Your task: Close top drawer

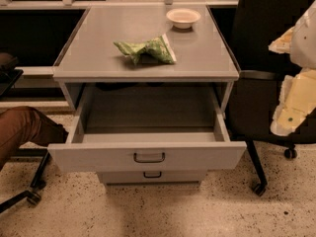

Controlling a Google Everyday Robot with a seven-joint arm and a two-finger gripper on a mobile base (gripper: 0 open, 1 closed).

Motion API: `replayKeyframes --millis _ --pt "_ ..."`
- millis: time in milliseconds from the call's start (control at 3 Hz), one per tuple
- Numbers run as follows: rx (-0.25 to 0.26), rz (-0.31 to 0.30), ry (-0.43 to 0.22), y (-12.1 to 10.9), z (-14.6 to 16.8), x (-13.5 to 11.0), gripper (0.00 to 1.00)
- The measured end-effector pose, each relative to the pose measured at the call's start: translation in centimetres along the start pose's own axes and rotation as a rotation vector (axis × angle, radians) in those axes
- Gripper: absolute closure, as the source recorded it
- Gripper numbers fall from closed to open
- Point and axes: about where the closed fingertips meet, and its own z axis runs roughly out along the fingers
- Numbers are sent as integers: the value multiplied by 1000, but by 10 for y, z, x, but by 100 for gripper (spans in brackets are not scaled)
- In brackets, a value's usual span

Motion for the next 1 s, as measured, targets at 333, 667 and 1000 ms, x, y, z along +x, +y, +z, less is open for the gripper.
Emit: replayKeyframes --millis 333,667,1000 --pt "0 0 0 0 0 0 0" --pt "-2 13 -17 2 8 1 0" --pt "-59 39 -55 15 47 0 0"
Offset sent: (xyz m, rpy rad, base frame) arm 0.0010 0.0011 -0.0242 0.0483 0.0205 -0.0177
